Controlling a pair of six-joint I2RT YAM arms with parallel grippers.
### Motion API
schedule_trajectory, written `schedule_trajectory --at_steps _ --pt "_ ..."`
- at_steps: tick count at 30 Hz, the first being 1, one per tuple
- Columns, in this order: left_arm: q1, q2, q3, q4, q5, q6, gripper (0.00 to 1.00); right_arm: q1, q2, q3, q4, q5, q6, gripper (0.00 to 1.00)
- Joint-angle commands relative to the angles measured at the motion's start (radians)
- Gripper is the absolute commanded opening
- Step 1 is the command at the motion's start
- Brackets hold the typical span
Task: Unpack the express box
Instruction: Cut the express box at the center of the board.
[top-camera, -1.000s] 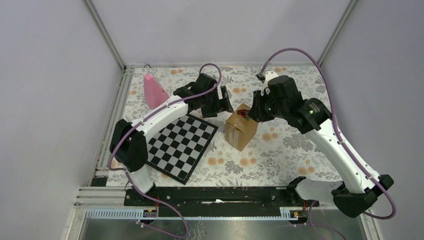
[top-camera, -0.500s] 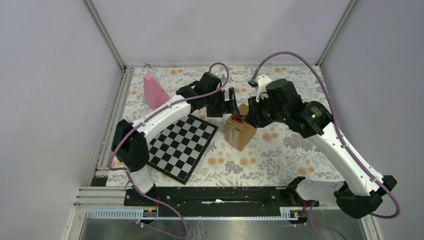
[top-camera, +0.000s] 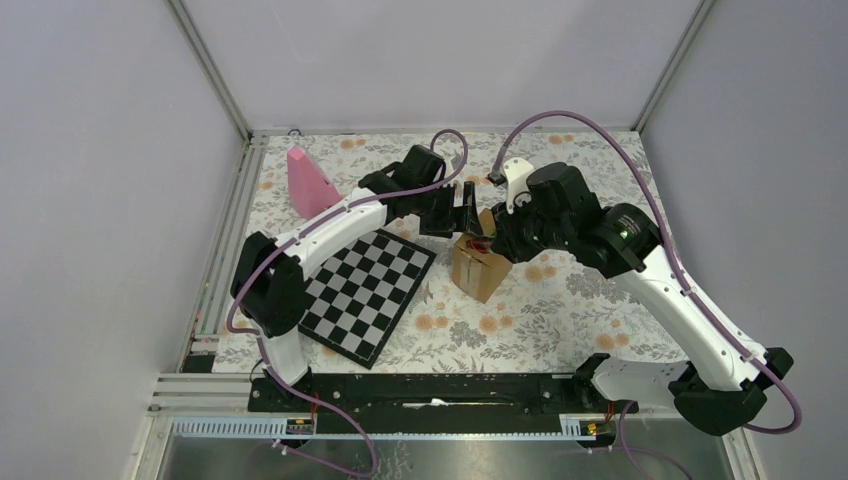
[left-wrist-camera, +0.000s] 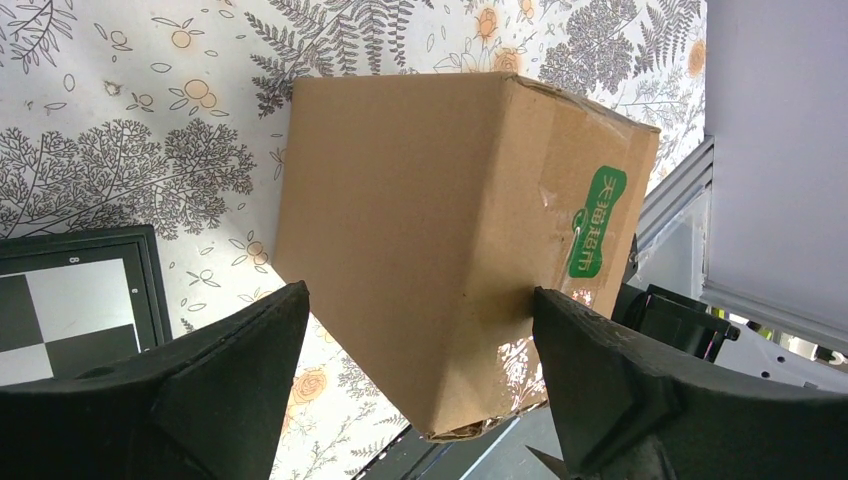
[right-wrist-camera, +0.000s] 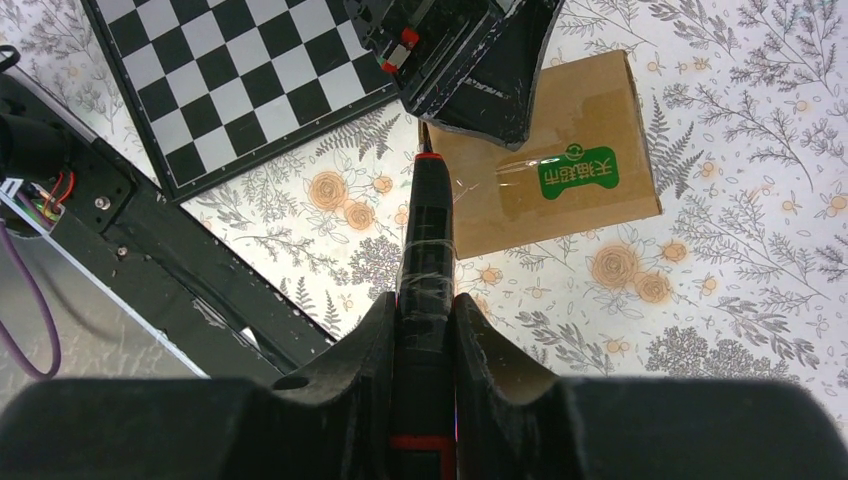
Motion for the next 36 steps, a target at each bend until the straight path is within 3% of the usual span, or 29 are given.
schedule_trajectory --at_steps 1,7,19,36 --pt "-0.004 0.040 0.011 -0.045 0.010 0.059 0.87 0.013 -0.013 -0.002 0.017 -0.002 -0.051 0.00" --pt "-0.002 0.051 0.017 -0.051 0.020 0.066 0.87 0.017 -0.025 -0.048 0.048 -0.057 -0.053 0.00" --pt "-0.002 0.052 0.015 -0.055 0.020 0.068 0.87 0.032 -0.071 -0.065 0.131 -0.025 -0.104 0.00" --pt "0.000 0.060 0.030 -0.064 0.026 0.073 0.86 0.056 -0.059 -0.110 0.109 0.068 -0.146 0.00"
